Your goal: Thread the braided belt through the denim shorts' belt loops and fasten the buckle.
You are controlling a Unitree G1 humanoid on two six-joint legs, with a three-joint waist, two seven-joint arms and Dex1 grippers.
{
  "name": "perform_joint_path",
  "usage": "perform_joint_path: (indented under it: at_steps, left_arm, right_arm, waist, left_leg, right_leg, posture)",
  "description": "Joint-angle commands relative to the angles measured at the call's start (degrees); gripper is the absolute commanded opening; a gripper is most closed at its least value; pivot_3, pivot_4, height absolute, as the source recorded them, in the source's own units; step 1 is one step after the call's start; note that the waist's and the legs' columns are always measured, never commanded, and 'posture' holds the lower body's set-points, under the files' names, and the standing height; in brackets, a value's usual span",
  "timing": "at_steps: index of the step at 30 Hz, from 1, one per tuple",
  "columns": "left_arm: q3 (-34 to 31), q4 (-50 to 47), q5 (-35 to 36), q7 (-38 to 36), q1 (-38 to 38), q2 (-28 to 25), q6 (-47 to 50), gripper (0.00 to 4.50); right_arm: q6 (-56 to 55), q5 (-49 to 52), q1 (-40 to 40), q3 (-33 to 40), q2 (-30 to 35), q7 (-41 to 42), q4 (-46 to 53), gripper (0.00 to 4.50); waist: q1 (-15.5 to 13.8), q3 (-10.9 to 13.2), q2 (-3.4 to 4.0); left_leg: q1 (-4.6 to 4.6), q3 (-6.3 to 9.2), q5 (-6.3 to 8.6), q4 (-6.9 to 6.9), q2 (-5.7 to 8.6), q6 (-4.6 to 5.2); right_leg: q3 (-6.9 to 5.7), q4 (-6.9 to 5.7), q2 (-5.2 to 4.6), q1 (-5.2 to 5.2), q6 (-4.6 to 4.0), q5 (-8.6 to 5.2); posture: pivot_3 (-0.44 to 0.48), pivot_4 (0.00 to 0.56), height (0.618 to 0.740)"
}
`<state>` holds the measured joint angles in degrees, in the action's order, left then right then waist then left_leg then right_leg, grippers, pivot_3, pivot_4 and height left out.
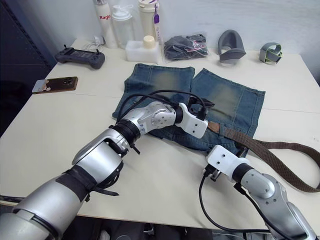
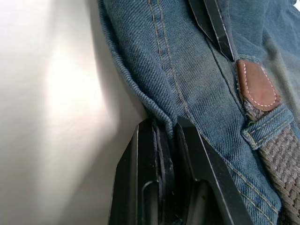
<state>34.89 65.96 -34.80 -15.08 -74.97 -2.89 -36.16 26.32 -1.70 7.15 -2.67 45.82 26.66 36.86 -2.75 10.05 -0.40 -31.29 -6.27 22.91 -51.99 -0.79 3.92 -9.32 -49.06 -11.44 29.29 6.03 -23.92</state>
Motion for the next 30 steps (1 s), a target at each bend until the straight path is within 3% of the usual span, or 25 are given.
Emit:
perform_joint_path:
  at_steps: [1,9,13,15,17,19,22,30]
  left_arm:
    - [5.43,3.44,-7.55,7.94,-2.82,3.22,0.42,4.5]
    - [7.17,5.7,-10.2,13.87,-3.21,5.95,0.37,4.5]
    - [7.35,5.62,-10.72,18.0,-3.12,5.87,-1.42,3.3]
    - [7.82,5.46,-11.15,18.72,-2.77,5.74,-2.04,2.29]
    - [8.56,5.54,-11.89,19.18,-2.22,5.61,-2.34,1.91]
    - [8.99,5.92,-12.51,19.75,-1.91,5.51,-2.74,1.04]
    - [9.38,6.13,-12.81,20.72,-1.86,5.01,-3.41,0.12]
    - [8.92,3.84,-12.87,22.38,-2.27,0.65,-6.65,0.04]
  right_arm:
    - [2.49,-0.89,-0.37,1.28,-1.39,-0.19,3.69,0.06]
    - [4.02,-1.21,-0.14,1.97,-1.97,0.36,4.97,0.06]
    - [4.72,-1.33,0.08,2.08,-2.08,0.41,5.01,0.0]
    - [4.84,-1.32,0.05,2.07,-2.09,0.47,4.77,0.0]
    - [4.84,-1.37,-0.25,1.85,-2.09,0.57,4.37,0.0]
    - [4.88,-1.38,-0.73,1.54,-2.09,0.72,3.97,0.0]
    - [4.93,-1.22,-1.38,1.27,-2.12,0.98,3.56,0.0]
    - [4.82,-1.31,-2.56,0.49,-2.39,1.58,1.45,0.0]
  waist:
    - [-0.07,0.0,0.0]
    - [-0.18,-0.01,-0.02]
    - [-0.23,-0.01,-0.02]
    - [-0.23,-0.01,-0.02]
    - [-0.23,-0.01,-0.02]
    - [-0.23,-0.01,-0.02]
    - [-0.21,-0.01,-0.02]
    - [-0.09,-0.04,-0.02]
  left_leg:
    - [-0.01,0.0,0.0,0.0,0.0,0.0]
    - [-0.01,0.0,-0.02,0.0,0.01,0.03]
    - [-0.01,0.0,-0.02,-0.01,0.01,0.03]
    - [-0.01,0.0,-0.02,-0.01,0.01,0.03]
    - [-0.01,0.0,-0.02,-0.01,0.01,0.03]
    - [-0.08,0.0,-0.02,-0.02,0.02,0.03]
    - [-0.08,-0.01,-0.02,-0.03,0.02,0.03]
    - [-0.04,-0.01,-0.02,-0.06,0.02,0.03]
  right_leg:
    - [0.0,0.0,-0.01,0.0,0.0,0.0]
    - [0.0,-0.01,-0.02,0.0,0.01,0.0]
    - [0.0,-0.01,-0.04,0.0,0.02,0.0]
    - [0.0,-0.01,-0.04,0.0,0.02,0.0]
    - [0.0,-0.02,-0.04,0.0,0.02,0.0]
    - [0.0,-0.05,-0.05,0.07,0.01,0.0]
    - [0.0,-0.05,-0.06,0.08,0.02,0.0]
    - [0.02,-0.11,-0.06,0.06,0.01,0.0]
  posture:
    - [0.0,0.15,0.648]
    - [0.0,0.15,0.648]
    - [0.0,0.15,0.648]
    - [0.0,0.15,0.648]
    - [0.0,0.15,0.648]
    - [0.0,0.15,0.648]
    - [0.0,0.15,0.648]
    - [0.0,0.15,0.648]
